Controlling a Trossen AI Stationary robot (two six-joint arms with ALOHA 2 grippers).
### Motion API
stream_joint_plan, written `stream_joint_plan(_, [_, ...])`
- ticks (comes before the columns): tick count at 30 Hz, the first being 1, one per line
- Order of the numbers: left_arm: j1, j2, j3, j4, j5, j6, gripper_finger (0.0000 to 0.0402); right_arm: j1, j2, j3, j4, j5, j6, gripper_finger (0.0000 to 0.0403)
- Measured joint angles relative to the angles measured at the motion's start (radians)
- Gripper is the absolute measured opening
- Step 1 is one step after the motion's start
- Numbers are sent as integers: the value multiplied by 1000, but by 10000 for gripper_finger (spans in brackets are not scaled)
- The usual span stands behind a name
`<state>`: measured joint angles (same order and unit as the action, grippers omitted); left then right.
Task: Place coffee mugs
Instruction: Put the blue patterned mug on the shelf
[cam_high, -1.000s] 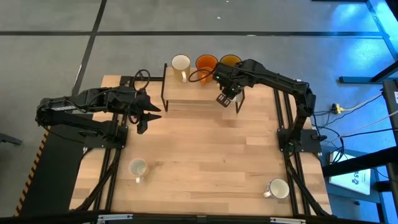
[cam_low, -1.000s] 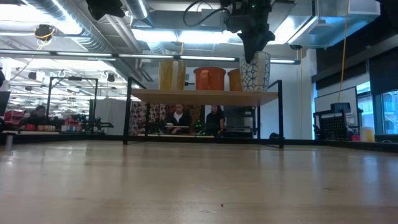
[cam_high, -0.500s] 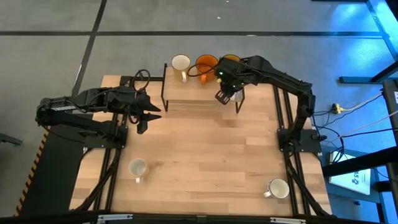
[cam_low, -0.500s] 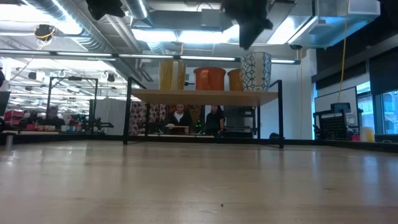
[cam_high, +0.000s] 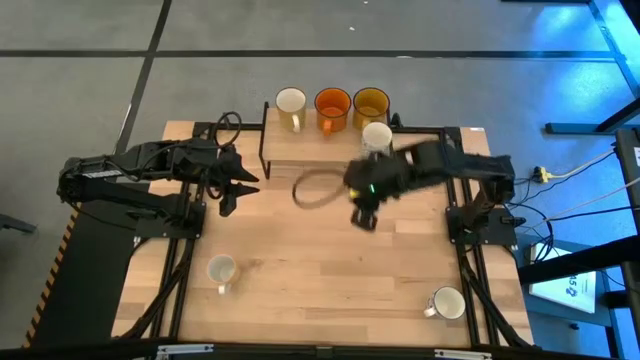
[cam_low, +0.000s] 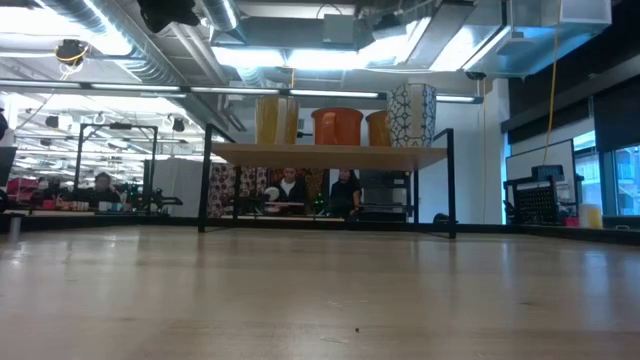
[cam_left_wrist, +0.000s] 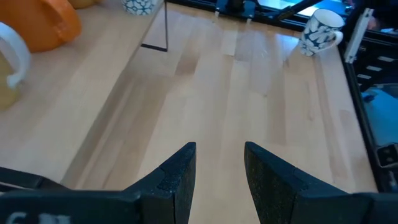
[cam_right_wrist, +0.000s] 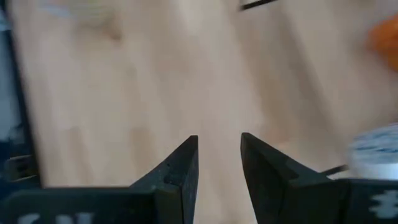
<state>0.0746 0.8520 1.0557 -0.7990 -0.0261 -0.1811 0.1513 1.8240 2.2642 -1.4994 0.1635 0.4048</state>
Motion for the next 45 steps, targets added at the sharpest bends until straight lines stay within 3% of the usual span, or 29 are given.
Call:
stream_joint_plan(5, [-11, 0, 0, 0, 19, -11, 131, 168, 0, 0, -1, 9, 192, 106])
stream_joint_plan(13, [-38, 0, 0, 0, 16, -11, 131, 377, -14, -90, -72, 154, 540, 106])
stream_joint_plan(21, [-39, 0, 0, 1, 9, -12, 131, 512, -146, -402, -63, 88, 916, 106])
stream_joint_plan(26, [-39, 0, 0, 1, 9, -11, 131, 598, -241, -614, 32, 25, 1187, 106])
stream_joint_plan(29, [-39, 0, 0, 1, 9, -11, 131, 644, -266, -699, 88, 6, 1315, 106])
stream_joint_plan(33, [-39, 0, 0, 1, 9, -10, 131, 682, -269, -770, 108, -105, 1486, 108])
stream_joint_plan(37, [-39, 0, 0, 1, 9, -1, 131, 715, -269, -831, 137, -206, 1644, 137])
stream_joint_plan(45, [-39, 0, 0, 1, 9, 0, 131, 762, -269, -944, 300, -277, 1813, 212])
